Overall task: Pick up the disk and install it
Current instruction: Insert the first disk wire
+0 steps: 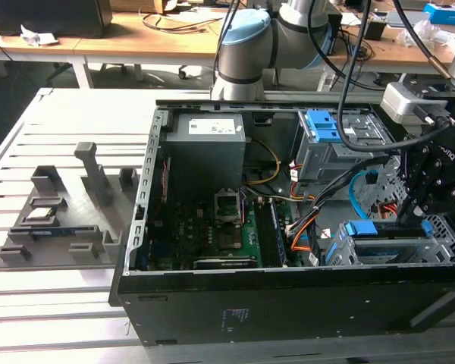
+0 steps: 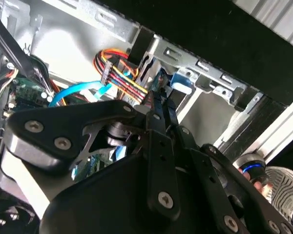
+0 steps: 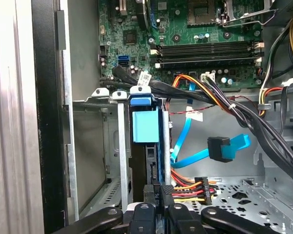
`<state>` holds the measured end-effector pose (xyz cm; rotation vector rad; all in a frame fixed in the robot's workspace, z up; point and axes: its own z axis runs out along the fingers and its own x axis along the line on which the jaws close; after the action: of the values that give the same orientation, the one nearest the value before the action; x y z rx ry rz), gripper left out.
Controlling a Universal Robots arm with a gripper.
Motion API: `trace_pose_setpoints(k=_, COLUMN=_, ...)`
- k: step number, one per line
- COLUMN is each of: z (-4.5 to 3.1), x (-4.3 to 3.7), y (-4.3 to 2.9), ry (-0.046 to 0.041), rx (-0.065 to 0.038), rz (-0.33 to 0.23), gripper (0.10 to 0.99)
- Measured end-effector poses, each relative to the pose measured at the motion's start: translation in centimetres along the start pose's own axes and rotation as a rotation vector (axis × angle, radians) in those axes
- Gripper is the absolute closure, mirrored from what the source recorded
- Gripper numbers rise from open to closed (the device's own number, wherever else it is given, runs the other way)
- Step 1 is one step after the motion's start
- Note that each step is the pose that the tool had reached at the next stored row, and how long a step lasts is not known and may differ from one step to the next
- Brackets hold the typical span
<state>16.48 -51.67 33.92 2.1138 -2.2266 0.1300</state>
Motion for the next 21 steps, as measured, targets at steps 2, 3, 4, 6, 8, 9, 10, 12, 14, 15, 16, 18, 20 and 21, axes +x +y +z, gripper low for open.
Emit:
trace_pose_setpoints(k=2, z=-0.01, x=0.01, y=-0.06, ry=0.0006, rx=0.0, rz=0.0, gripper=0.922)
trace_pose_setpoints(k=3, z=0.01, x=0.03, y=-0.09, ry=0.0005, rx=0.0, rz=0.0, gripper=0.922)
trace_pose_setpoints(k=4, z=0.09, x=0.06, y=-0.11, ry=0.0006, rx=0.0, rz=0.0, gripper=0.922)
trace_pose_setpoints(k=6, z=0.45, x=0.04, y=-0.11, ry=0.0019, rx=0.0, rz=0.0, gripper=0.922)
trace_pose_setpoints(k=8, z=0.53, x=0.03, y=-0.11, ry=0.0009, rx=0.0, rz=0.0, gripper=0.922)
trace_pose_setpoints(k=9, z=0.54, x=0.02, y=-0.11, ry=0.0005, rx=0.0, rz=-0.001, gripper=0.922)
trace_pose_setpoints(k=10, z=0.54, x=0.02, y=-0.1, ry=0.0005, rx=0.0, rz=-0.001, gripper=0.922)
trace_pose_setpoints(k=12, z=0.64, x=0.0, y=-0.11, ry=-0.0019, rx=0.0, rz=-0.002, gripper=0.91)
trace_pose_setpoints(k=14, z=0.54, x=0.02, y=-0.11, ry=0.0004, rx=0.0, rz=-0.002, gripper=0.847)
trace_pose_setpoints(k=15, z=0.37, x=0.04, y=-0.11, ry=0.0005, rx=0.0, rz=-0.002, gripper=0.847)
trace_pose_setpoints(k=16, z=0.19, x=0.06, y=-0.11, ry=0.0005, rx=0.0, rz=-0.002, gripper=0.847)
trace_pose_setpoints(k=18, z=-0.73, x=0.16, y=-0.1, ry=0.0044, rx=0.001, rz=-0.002, gripper=0.847)
trace_pose_setpoints(k=20, z=-1.7, x=0.25, y=-0.1, ry=0.0111, rx=0.002, rz=-0.002, gripper=0.863)
trace_pose_setpoints(k=21, z=-2.63, x=0.34, y=-0.11, ry=0.0141, rx=0.002, rz=-0.002, gripper=0.98)
